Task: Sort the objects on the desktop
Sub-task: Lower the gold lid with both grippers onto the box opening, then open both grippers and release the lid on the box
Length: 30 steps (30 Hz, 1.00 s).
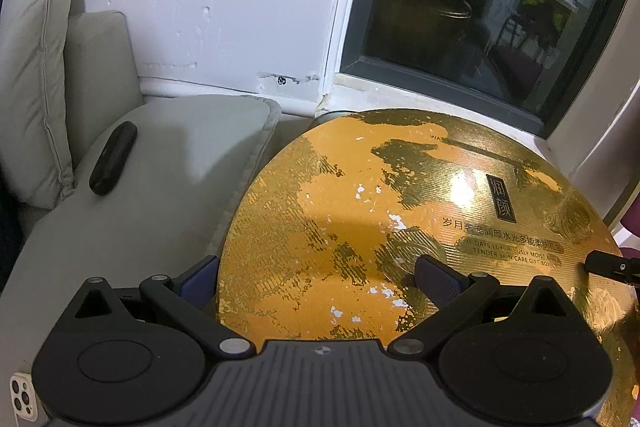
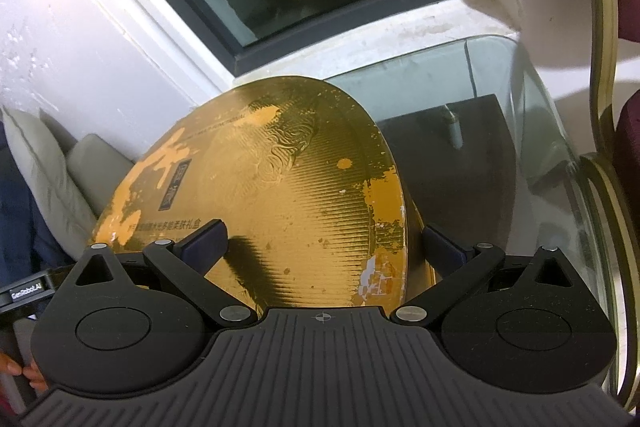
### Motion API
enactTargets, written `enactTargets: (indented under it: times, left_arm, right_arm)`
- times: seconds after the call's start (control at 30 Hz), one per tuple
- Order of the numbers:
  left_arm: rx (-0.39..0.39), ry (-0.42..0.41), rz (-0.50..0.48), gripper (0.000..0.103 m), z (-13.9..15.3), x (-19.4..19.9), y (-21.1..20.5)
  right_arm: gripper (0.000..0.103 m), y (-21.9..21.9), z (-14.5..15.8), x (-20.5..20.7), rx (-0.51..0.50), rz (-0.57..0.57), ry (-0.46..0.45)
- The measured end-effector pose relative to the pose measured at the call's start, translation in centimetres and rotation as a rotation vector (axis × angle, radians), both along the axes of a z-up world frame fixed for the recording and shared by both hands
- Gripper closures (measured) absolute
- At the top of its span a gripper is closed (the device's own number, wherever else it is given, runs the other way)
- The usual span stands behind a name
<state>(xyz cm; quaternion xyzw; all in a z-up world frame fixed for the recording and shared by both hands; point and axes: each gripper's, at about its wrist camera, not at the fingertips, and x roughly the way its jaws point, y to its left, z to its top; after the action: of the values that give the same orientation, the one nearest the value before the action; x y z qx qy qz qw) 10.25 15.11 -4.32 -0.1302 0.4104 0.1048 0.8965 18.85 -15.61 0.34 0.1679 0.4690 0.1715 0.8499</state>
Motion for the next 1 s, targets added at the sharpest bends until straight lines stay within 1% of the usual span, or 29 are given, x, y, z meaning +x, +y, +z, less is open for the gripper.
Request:
enactTargets:
  times: [0.1,0.37,0.7,0.77,0.87,0.93,1.0]
  left_arm:
    - [-0.006,-0.002,0.005,0.002,-0.2,-0.1,0.0]
    - [0.026,-0.022,-0.002,0.002,-0.6,-0.3,-0.5]
    - [-0.007,-0.018,-0.005,0.001,-1.4,-0.2,0.3]
    - [0.003,-0.01,0.001,0.003,-0.7,-0.7,0.4]
    - [0.025,0.002,0.013,0.003,0.5,-1.7,0.3]
    - [0.04,0.01,0.02,0.003,1.3,-2.3,0.3]
    - [0.055,0.018,0.028,0.003,2.1,-2.9,0.3]
  right_arm:
    - [0.001,0.1,0.1,0.0,-0.011,0.0,-0.002]
    - [0.001,0.0,-0.5,-0.1,0.008,-0.014,0.004]
    - [0.0,0.6,-0.7,-0.6,-0.007,-0.042,-0.007]
    - [0.0,0.7,-0.6,-0.5,-0.013,-0.06,0.004]
    - [0.001,0.4,0.0,-0.2,-0.008,-0.103,0.035]
    - [0.001,0.3,1.1,-0.3,-0.028,-0.112,0.014]
    - [0.001,0.2,2.7,-0.7,-0.071,-0.116,-0.019]
